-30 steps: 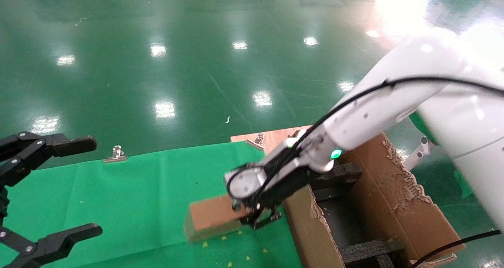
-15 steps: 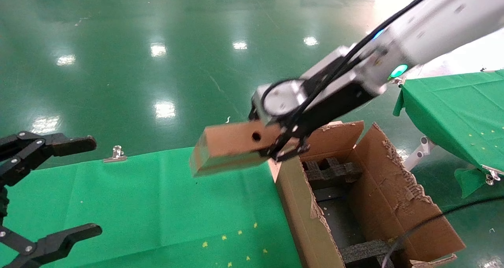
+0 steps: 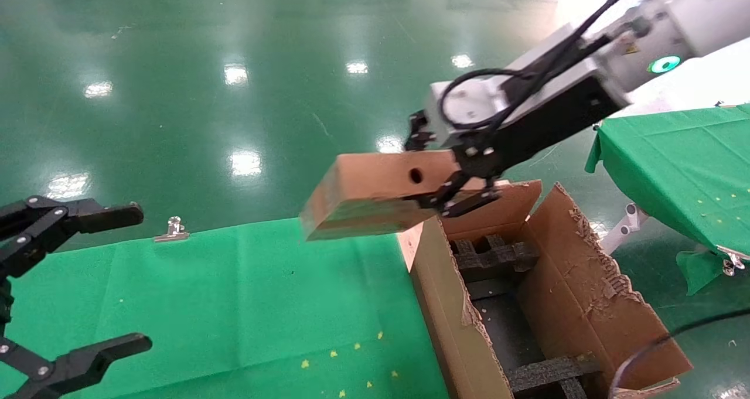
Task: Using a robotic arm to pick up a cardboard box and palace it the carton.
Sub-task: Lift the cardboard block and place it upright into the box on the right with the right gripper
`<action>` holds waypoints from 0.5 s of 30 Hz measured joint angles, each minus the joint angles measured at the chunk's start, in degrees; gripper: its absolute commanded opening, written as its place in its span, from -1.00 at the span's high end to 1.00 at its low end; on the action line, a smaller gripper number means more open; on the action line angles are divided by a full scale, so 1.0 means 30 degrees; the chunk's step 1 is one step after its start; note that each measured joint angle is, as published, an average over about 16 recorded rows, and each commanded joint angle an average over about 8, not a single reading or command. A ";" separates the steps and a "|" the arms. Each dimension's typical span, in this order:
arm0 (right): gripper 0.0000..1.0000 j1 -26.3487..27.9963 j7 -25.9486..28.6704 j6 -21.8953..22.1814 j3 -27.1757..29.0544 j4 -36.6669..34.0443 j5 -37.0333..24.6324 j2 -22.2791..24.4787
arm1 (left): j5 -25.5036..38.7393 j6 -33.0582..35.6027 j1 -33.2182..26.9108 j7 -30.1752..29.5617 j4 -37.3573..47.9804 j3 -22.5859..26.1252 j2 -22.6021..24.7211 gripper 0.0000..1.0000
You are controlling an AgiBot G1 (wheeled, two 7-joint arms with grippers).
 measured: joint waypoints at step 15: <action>1.00 0.3282 -0.0635 0.0060 -0.4855 -0.1955 0.0221 0.3458 | -0.0003 -0.0002 -0.0001 0.0002 0.0000 0.0005 -0.0002 -1.00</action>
